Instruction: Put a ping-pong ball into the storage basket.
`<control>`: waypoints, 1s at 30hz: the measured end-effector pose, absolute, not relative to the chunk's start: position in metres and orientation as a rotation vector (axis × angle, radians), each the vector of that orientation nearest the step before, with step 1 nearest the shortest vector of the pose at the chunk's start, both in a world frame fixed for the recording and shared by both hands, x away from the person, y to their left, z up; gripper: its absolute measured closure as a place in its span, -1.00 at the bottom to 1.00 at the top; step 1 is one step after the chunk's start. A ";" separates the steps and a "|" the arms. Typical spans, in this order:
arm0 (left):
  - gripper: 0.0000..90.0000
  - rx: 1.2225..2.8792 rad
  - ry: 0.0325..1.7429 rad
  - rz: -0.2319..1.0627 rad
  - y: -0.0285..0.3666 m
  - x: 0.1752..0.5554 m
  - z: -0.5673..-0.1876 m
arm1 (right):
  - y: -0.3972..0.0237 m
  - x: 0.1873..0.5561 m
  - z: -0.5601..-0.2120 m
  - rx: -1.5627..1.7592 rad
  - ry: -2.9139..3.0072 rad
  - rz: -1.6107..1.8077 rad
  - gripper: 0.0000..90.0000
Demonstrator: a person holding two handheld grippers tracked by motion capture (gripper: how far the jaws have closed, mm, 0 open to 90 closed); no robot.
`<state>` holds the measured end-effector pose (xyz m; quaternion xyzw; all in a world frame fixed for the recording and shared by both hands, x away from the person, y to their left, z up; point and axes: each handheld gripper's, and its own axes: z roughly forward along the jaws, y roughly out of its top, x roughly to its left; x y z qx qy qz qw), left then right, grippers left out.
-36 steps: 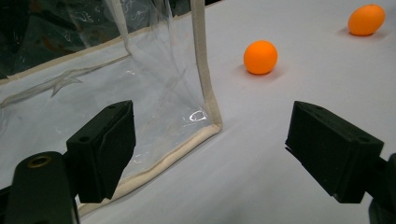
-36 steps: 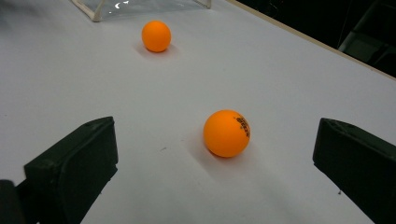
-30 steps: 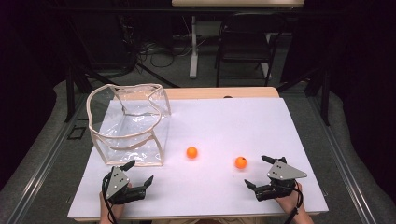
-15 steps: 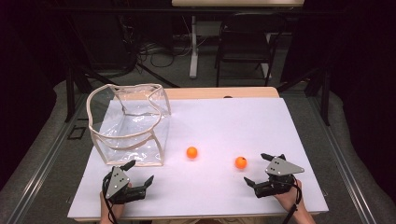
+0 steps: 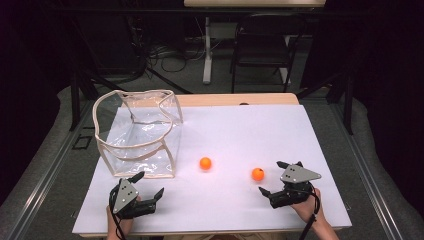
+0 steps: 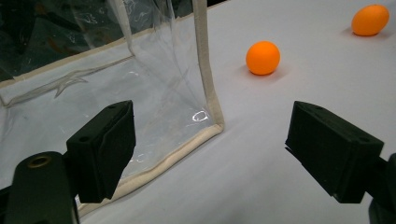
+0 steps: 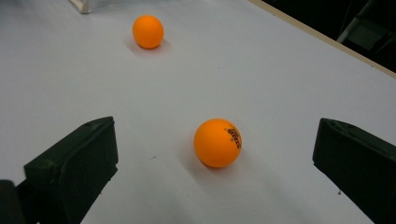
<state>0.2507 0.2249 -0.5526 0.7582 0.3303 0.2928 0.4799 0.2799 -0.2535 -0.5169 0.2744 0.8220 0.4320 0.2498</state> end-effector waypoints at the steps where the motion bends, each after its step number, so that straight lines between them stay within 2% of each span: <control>1: -0.65 1.849 0.806 0.716 0.225 0.251 -0.553 | -0.253 0.280 -0.517 0.747 2.238 1.176 -1.00; 30: -0.65 1.850 0.783 0.705 0.222 0.253 -0.552 | -0.233 0.315 -0.504 0.755 2.345 1.108 -1.00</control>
